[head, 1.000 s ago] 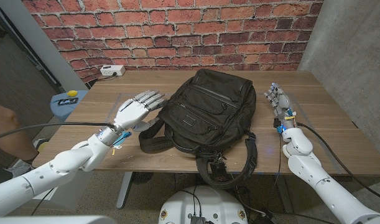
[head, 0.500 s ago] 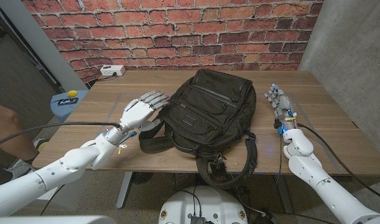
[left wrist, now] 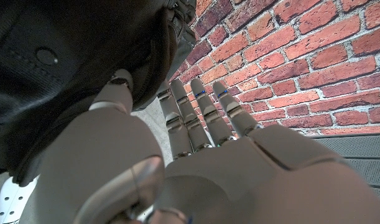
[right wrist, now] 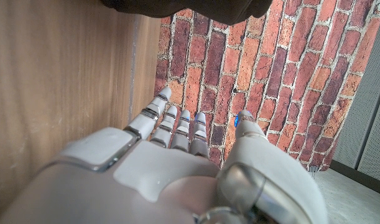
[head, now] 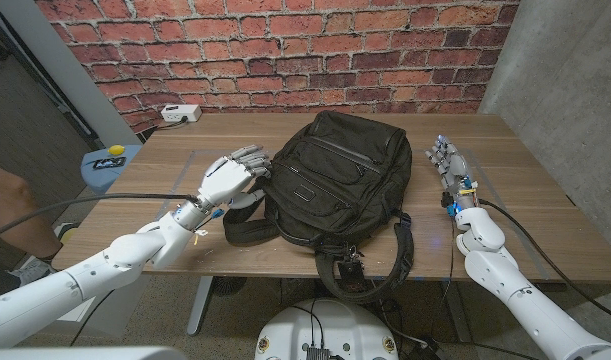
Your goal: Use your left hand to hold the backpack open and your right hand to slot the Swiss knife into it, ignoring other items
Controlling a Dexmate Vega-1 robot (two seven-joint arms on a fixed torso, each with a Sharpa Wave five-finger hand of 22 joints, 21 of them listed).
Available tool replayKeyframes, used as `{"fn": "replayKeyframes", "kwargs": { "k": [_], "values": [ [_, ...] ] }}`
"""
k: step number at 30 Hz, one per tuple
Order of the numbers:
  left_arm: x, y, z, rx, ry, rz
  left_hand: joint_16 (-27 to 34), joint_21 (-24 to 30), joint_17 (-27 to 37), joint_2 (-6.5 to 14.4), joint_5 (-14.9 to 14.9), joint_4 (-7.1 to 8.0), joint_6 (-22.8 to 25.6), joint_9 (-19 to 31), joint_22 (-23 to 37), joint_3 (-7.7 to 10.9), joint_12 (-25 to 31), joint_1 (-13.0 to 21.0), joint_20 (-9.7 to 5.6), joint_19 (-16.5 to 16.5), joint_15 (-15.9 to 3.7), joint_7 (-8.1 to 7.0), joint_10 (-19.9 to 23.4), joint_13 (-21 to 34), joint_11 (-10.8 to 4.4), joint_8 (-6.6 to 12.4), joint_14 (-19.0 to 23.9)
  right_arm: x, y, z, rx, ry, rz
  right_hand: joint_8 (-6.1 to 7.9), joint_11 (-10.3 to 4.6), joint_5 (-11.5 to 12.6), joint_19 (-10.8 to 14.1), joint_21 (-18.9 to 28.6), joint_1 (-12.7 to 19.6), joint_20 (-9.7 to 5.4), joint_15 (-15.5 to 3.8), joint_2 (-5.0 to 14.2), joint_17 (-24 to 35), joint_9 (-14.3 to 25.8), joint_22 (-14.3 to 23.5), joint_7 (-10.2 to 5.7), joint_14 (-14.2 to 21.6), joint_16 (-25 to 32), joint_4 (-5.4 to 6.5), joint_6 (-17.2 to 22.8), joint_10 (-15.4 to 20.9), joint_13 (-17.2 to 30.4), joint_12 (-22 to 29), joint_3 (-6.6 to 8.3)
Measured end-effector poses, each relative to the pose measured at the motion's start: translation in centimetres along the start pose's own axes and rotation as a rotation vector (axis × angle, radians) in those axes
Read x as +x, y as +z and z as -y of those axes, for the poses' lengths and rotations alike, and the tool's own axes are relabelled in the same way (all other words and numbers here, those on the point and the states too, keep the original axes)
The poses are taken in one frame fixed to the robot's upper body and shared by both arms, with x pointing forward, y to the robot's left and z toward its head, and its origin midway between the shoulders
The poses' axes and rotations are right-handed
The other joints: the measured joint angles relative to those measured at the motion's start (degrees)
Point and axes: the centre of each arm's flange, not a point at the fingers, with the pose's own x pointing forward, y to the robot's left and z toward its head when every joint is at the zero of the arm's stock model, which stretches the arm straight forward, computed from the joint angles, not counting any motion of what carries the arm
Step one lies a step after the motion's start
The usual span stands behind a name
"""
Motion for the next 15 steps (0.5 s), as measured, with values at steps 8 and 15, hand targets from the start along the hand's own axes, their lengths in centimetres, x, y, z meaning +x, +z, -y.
{"fn": "replayKeyframes", "kwargs": {
  "k": [8,15],
  "values": [
    [0.19,-0.01,-0.57,-0.012,0.010,0.003,1.4,0.0,1.4,1.4,0.3,0.47,4.9,2.2,0.2,-0.46,4.5,-1.4,0.06,1.1,-1.00,0.03,4.2,3.4,-0.74,4.63,4.5,0.20,-0.13,-0.23,-0.001,0.005,-0.009,0.00,0.00,0.0,0.0,0.0,0.0,0.00,0.00,0.00,0.0,0.0,0.0,0.00,0.0,0.0,0.00,0.0,0.0,0.0,0.0,0.00],
    [0.28,-0.25,-1.01,-0.015,0.019,0.003,2.2,0.0,2.8,2.3,0.3,0.89,5.8,3.4,0.2,-0.54,6.7,-2.3,0.17,1.6,-1.31,0.33,5.6,5.5,-0.94,6.25,6.2,0.42,-0.15,-0.50,-0.006,0.010,-0.012,0.00,0.00,0.0,0.0,0.0,0.0,0.00,0.00,0.00,0.0,0.0,0.0,0.00,0.0,0.0,0.00,0.0,0.0,0.0,0.0,0.00]
  ]
}}
